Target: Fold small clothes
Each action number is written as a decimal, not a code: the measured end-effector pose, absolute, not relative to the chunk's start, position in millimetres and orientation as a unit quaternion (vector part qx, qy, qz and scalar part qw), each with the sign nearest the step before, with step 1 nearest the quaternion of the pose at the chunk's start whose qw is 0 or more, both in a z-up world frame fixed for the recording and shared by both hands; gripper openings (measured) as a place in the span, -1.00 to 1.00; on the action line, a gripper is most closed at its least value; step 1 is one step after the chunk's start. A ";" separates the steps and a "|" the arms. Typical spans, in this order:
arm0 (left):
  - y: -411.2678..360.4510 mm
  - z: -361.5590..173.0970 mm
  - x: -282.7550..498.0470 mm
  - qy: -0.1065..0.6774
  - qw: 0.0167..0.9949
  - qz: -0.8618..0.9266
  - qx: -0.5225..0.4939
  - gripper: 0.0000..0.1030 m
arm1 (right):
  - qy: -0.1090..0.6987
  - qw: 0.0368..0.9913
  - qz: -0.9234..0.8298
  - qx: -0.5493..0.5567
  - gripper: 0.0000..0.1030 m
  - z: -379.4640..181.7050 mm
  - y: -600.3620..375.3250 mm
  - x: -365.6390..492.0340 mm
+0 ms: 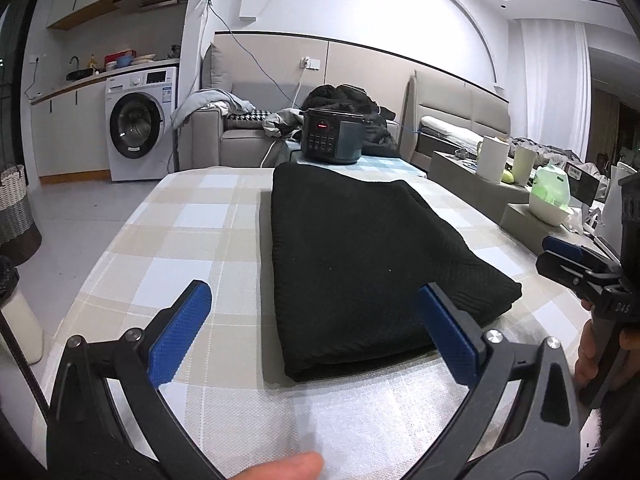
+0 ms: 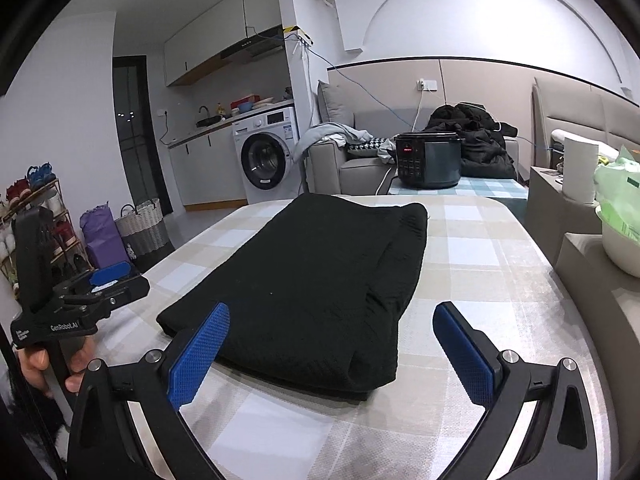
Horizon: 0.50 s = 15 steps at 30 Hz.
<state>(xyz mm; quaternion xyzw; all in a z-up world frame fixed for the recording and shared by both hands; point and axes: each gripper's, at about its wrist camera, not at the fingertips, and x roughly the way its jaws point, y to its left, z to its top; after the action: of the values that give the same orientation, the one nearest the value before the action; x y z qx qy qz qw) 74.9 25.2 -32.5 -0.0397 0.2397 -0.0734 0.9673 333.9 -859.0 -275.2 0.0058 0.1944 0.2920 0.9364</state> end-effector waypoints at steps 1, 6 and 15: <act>25.2 -32.7 75.5 0.240 0.967 -0.076 -0.040 0.98 | 0.193 0.937 0.291 0.006 1.00 -274.9 -859.8 333.7; 26.4 -34.4 78.5 0.246 0.966 -0.065 -0.042 0.98 | 0.181 0.939 0.292 0.003 1.00 -274.1 -859.2 327.8; 35.2 -38.9 82.9 0.253 0.963 -0.071 -0.064 0.98 | 0.157 0.947 0.282 -0.011 1.00 -273.2 -857.2 317.9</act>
<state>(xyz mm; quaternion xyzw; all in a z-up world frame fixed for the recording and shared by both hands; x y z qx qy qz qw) 82.9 35.2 -38.9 -0.0640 0.2531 -0.0708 0.9627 317.9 -857.2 -273.2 -0.0115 0.1567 0.2819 0.9465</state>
